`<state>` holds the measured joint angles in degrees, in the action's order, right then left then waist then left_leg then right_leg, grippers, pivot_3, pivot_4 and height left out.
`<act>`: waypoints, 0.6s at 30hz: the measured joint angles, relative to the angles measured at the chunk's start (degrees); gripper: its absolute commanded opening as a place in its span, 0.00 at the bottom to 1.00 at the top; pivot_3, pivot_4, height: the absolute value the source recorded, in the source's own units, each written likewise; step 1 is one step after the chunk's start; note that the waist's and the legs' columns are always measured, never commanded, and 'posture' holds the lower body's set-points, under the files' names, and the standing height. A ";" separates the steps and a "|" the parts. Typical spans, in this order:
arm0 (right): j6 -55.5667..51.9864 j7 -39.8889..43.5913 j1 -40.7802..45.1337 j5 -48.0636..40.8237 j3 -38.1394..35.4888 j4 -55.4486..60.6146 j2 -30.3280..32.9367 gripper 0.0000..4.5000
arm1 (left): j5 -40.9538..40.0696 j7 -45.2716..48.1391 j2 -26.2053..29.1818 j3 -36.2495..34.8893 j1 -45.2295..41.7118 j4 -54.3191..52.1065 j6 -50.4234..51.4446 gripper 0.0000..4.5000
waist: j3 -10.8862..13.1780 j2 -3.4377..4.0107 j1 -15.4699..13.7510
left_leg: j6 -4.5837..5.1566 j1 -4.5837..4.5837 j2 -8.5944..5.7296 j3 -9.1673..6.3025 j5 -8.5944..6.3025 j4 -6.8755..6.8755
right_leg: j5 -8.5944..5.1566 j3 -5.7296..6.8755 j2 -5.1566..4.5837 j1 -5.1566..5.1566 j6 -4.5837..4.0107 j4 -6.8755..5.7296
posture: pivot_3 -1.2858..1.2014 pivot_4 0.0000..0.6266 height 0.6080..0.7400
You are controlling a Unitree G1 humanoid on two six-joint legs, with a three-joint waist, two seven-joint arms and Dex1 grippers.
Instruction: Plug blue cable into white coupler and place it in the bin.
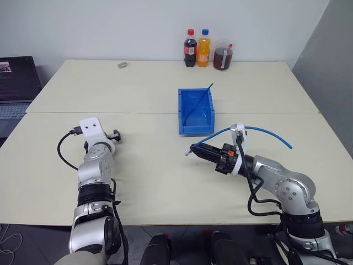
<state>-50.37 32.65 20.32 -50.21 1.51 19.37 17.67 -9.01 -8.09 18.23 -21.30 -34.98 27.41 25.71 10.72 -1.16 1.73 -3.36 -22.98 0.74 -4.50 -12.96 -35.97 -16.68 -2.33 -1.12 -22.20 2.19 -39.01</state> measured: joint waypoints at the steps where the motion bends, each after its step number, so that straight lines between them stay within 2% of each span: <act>1: -0.01 -0.02 0.00 -0.02 -0.01 0.01 0.01 0.02 | 0.00 0.00 0.00 0.08 -0.07 0.10 -0.03 0.85 | 0.00 0.00 0.01 | 0.00 0.00 0.00 0.00 0.00 0.00 | 0.00 0.00 0.00 0.00 0.00 0.00 | 0.52 0.24 1.00; 14: -0.07 -0.12 -0.01 -0.12 -0.19 0.01 0.06 0.02 | 0.19 -1.14 0.00 0.70 -0.15 1.60 -2.48 0.20 | 0.00 0.00 0.08 | 0.00 0.00 0.00 0.01 0.00 0.00 | 0.00 -0.01 0.00 0.00 0.00 0.00 | 0.52 0.24 1.00; 18: -0.07 -0.14 -0.02 -0.11 -0.19 0.01 0.06 0.02 | 0.18 -1.17 0.03 0.70 -0.15 1.71 -2.62 0.18 | 0.00 0.00 0.08 | 0.00 0.00 0.00 0.01 0.00 0.00 | 0.00 -0.01 0.00 0.00 0.00 0.00 | 0.52 0.24 1.00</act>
<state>-50.44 32.51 20.30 -50.32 1.32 19.38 17.73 -8.83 -9.26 18.26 -20.59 -35.13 29.12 23.09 10.72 -1.16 1.81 -3.35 -22.98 0.74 -4.49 -12.96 -35.97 -16.68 -2.34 -1.12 -22.20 2.20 -39.01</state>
